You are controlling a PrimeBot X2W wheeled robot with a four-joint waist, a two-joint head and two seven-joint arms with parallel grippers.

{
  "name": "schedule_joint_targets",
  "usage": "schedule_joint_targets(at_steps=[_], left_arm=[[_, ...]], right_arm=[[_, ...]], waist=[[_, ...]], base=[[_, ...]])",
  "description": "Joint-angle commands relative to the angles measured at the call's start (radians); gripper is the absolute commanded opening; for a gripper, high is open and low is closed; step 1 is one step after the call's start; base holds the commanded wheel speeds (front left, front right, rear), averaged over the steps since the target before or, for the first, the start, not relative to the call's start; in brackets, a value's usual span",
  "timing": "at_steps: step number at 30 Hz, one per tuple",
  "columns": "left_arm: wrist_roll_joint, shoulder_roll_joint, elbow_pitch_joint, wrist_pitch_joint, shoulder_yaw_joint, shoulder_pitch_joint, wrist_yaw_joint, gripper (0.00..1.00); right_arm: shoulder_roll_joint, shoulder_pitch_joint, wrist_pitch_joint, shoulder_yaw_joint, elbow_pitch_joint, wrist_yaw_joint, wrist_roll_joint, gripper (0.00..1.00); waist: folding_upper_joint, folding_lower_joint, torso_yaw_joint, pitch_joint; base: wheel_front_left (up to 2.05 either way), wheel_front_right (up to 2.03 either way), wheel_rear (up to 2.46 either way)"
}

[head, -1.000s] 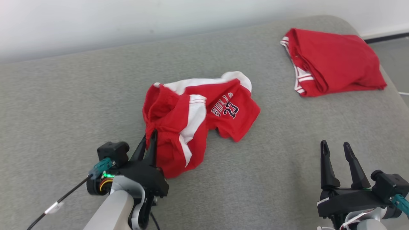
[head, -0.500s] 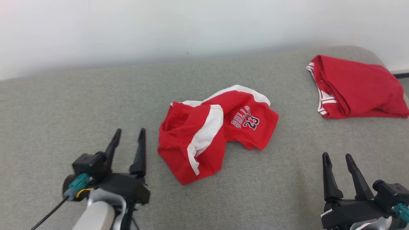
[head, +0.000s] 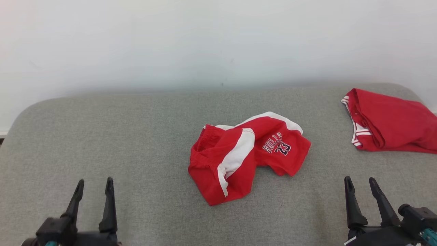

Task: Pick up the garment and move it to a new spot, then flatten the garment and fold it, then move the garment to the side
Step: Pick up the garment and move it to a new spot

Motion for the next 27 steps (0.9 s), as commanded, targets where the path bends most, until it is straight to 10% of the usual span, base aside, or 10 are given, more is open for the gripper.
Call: schedule_joint_targets(at_steps=[1,27], left_arm=[[0.016,0.004,-0.021,-0.003,0.011,0.04,0.008,1.0],[0.096,-0.108,-0.122,-0.003,0.13,0.245,-0.05,1.0]], right_arm=[[-0.004,0.014,0.001,-0.003,-0.006,0.001,-0.007,1.0],[-0.004,0.088,0.016,0.029,-0.046,0.001,-0.001,1.0]], waist=[[0.0,0.0001,0.013,-0.019],[0.0,0.0001,0.035,-0.041]], base=[[0.0,0.0,0.0],[0.0,0.0,0.0]])
